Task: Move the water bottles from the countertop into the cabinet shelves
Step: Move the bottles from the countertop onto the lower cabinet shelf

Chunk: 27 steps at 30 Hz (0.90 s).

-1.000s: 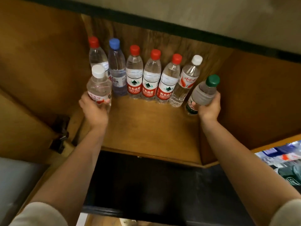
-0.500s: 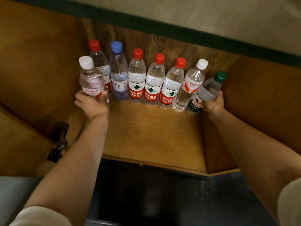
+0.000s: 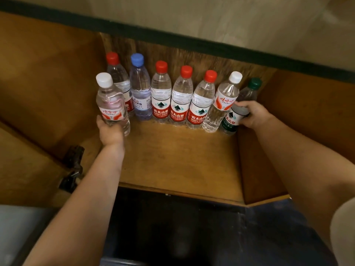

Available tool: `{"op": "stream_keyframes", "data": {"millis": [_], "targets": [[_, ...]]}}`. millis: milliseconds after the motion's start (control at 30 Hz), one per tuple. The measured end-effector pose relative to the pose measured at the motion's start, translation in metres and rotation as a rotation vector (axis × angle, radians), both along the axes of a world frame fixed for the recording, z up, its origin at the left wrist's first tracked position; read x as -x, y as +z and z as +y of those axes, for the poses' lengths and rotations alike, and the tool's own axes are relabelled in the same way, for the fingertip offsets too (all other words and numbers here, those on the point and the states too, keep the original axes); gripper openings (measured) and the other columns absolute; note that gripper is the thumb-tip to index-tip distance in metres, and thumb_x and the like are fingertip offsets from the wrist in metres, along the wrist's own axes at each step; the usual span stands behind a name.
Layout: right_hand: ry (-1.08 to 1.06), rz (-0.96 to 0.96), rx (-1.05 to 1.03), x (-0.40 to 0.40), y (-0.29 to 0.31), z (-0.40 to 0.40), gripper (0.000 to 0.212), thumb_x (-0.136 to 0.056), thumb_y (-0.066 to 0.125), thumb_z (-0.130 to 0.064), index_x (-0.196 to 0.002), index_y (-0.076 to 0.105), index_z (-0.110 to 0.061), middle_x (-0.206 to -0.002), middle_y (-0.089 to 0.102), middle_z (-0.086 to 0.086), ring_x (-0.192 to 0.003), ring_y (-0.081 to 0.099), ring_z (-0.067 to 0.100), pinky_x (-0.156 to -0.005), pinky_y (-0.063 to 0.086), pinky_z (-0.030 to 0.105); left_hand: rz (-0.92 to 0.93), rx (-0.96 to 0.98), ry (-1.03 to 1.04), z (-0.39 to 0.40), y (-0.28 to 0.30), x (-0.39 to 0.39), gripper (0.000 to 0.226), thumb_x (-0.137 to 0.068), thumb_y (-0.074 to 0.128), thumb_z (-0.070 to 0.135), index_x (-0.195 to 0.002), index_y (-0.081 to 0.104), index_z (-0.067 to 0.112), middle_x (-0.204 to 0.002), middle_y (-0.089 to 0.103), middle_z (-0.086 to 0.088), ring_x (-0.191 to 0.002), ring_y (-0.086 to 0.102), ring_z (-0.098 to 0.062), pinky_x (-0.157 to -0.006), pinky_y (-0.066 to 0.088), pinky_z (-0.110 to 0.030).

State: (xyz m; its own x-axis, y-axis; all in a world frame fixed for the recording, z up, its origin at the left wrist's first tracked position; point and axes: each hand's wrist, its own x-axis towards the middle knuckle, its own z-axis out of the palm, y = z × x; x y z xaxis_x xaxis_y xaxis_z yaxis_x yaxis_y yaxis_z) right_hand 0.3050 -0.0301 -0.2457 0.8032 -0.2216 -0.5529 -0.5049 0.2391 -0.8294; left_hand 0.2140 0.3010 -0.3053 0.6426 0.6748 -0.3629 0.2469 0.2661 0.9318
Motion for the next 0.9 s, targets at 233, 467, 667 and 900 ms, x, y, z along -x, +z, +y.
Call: {"op": "stream_keyframes", "data": {"millis": [233, 467, 667, 900], "targets": [[0.089, -0.002, 0.256, 0.001, 0.001, 0.0, 0.058, -0.081, 0.068, -0.014, -0.133, 0.043, -0.015, -0.135, 0.052, 0.008, -0.123, 0.048, 0.029, -0.095, 0.042, 0.04, 0.003, 0.082, -0.039, -0.002, -0.005, 0.003, 0.066, -0.087, 0.059, 0.014, -0.144, 0.027, 0.023, -0.139, 0.048, -0.006, -0.126, 0.047, -0.027, -0.108, 0.036, -0.046], [0.13, -0.099, 1.002, -0.001, 0.0, -0.002, 0.072, -0.072, 0.076, -0.031, -0.129, 0.036, -0.011, -0.131, 0.052, 0.014, -0.119, 0.051, 0.034, -0.092, 0.046, 0.042, 0.037, 0.094, -0.059, -0.004, -0.001, 0.003, 0.064, -0.085, 0.058, 0.005, -0.142, 0.032, 0.019, -0.138, 0.048, -0.008, -0.126, 0.047, -0.029, -0.107, 0.037, -0.045], [0.129, -0.158, 1.332, 0.004, 0.014, 0.005, 0.066, -0.08, 0.065, -0.041, -0.13, 0.037, -0.008, -0.131, 0.047, 0.017, -0.118, 0.049, 0.039, -0.092, 0.043, 0.046, -0.002, 0.488, -0.016, -0.005, 0.003, 0.004, 0.048, -0.096, 0.046, 0.033, -0.14, 0.036, 0.016, -0.141, 0.046, -0.008, -0.129, 0.044, -0.028, -0.103, 0.036, -0.049], [0.135, -0.173, 1.494, 0.0, 0.036, 0.011, 0.051, -0.088, 0.058, -0.035, -0.125, 0.043, -0.003, -0.13, 0.047, 0.02, -0.117, 0.049, 0.041, -0.091, 0.042, 0.046, -0.125, 0.831, 0.019, -0.003, 0.005, 0.006, 0.05, -0.098, 0.04, 0.032, -0.143, 0.028, 0.014, -0.146, 0.037, -0.016, -0.131, 0.039, -0.038, -0.107, 0.035, -0.051]]}}
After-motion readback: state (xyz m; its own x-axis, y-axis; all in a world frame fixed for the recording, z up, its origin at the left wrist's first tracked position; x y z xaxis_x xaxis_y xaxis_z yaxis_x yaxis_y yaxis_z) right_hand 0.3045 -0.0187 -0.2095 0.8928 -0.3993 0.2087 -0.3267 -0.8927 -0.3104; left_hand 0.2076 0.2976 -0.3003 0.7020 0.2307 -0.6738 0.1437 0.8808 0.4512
